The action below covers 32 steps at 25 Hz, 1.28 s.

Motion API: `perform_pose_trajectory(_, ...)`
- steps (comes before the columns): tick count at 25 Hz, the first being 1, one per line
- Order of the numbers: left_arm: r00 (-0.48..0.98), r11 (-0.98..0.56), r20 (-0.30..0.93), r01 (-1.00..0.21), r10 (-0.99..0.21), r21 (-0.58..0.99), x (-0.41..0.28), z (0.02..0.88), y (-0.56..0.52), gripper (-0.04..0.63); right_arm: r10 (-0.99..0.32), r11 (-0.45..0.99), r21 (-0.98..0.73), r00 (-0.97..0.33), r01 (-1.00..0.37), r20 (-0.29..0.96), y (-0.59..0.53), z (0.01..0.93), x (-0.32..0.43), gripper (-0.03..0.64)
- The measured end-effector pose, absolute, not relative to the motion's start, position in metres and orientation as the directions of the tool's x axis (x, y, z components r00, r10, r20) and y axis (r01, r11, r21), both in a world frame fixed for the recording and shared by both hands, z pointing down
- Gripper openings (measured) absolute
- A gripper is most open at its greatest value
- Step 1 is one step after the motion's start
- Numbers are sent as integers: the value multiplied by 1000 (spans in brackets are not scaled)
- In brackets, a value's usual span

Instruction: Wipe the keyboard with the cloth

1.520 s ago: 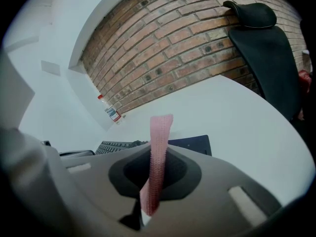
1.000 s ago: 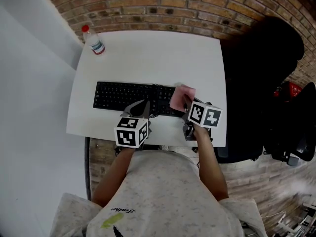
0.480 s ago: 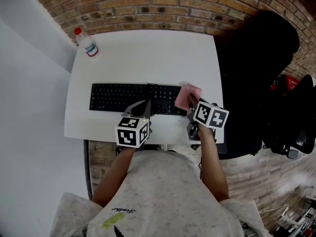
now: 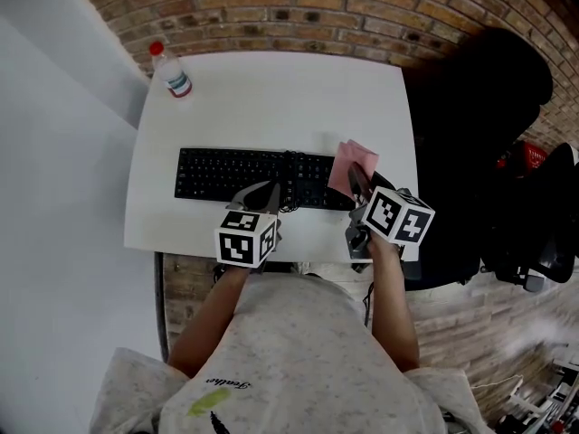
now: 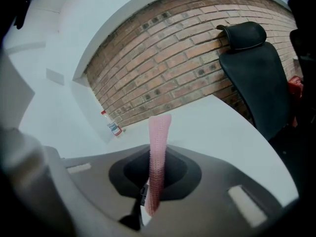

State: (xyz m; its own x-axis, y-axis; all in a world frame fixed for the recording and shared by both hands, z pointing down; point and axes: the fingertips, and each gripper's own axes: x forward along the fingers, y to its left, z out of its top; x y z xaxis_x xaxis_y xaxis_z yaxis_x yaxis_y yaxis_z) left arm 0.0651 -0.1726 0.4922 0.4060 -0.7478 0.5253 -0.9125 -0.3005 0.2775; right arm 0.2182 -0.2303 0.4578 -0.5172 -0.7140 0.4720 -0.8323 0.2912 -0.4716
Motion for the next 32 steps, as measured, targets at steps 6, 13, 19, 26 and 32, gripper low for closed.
perform_pose_trajectory(6, 396, -280, 516, -915, -760, 290, 33, 490, -169, -12, -693, 347, -468, -558, -813, 456, -224, 443, 170, 20)
perform_pose_trajectory(13, 353, -221, 510, -927, -785, 302, -22, 489, -162, -12, -638, 416, -468, -617, -780, 461, -218, 440, 101, 20)
perform_pose_trajectory(19, 303, -156, 519, -939, -799, 307, -75, 490, -150, -12, -578, 471, -480, -669, -741, 466, -210, 442, 36, 20)
perform_pose_trajectory(26, 250, -96, 535, -949, -807, 299, -133, 494, -133, -12, -511, 516, -509, -724, -689, 463, -196, 449, -35, 20)
perform_pose_trajectory(32, 223, -64, 550, -954, -805, 293, -176, 496, -120, -12, -462, 528, -531, -749, -663, 475, -180, 459, -87, 20)
